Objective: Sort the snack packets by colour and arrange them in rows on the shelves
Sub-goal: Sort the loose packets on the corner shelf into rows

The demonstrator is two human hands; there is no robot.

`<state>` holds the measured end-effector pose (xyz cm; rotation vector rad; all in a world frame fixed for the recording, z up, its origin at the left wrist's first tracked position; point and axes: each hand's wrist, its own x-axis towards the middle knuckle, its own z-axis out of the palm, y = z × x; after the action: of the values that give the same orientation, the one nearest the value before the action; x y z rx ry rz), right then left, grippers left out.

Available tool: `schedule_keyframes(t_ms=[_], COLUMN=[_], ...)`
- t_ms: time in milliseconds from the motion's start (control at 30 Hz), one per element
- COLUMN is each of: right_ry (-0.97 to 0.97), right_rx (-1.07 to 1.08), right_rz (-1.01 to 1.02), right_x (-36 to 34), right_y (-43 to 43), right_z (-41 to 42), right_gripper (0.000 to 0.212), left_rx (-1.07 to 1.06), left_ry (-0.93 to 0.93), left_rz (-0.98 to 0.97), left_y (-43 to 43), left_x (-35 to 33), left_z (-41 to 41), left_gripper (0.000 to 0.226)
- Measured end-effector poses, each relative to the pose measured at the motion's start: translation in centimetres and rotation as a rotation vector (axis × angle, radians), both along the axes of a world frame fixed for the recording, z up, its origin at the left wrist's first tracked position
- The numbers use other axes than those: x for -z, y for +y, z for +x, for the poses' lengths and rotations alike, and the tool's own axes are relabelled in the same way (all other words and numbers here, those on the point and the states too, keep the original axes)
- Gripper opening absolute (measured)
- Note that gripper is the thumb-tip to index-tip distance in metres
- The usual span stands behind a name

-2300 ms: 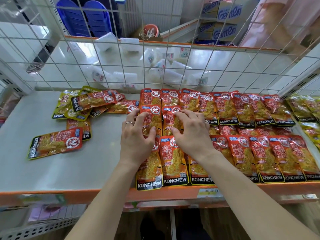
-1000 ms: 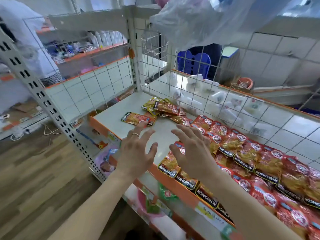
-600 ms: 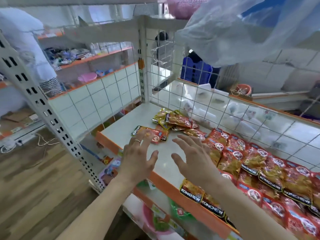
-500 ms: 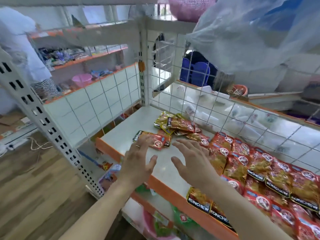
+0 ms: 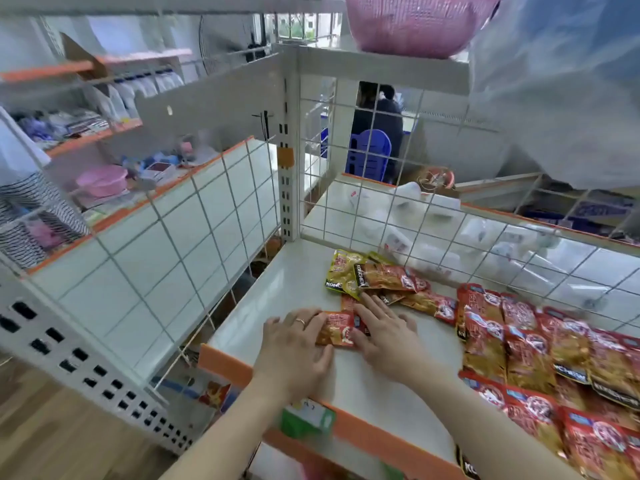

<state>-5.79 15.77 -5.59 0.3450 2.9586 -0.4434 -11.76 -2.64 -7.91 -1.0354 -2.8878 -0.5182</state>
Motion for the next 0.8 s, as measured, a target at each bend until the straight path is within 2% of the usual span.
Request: schedule_keyframes(t_ms=[133, 300, 400, 467, 567, 800], right_ry=[0.058, 0.171, 0.270, 0.322, 0.378, 0.245], right_rx=[0.035, 0.037, 0.028, 0.018, 0.029, 0.066], right_rz=[-0.039, -0.030, -0.049, -0.053, -0.058, -0.053], right_x=[1.0, 1.2, 1.6, 2.0, 2.5, 1.6], right_y=[-0.8, -1.8, -3.0, -3.6, -3.9, -3.8], right_z=[-0.7, 0.8, 2.9, 4.6, 6.6, 6.8], right_gripper=[0.053, 0.046, 0.045, 0.038, 0.029, 0.056], left_rx=[-0.138, -0.271, -0.325, -0.331, -0.323, -0.338], left_ry=[-0.009, -0.064, -0.115, -0.182, -0.237, -0.361], left_rz=[0.013, 0.108, 0.267, 0.406, 0.556, 0.704], left_y=[-0.2, -0.6, -0.7, -0.9, -1.2, -1.4], left_x=[-0.1, -0.2, -0.1, -0.4, -0.8, -0.3], left_z=[0.3, 0.4, 0.2, 0.1, 0.2, 0.1], left_gripper=[0.057, 0.062, 0.044, 0.027, 0.014, 0.006])
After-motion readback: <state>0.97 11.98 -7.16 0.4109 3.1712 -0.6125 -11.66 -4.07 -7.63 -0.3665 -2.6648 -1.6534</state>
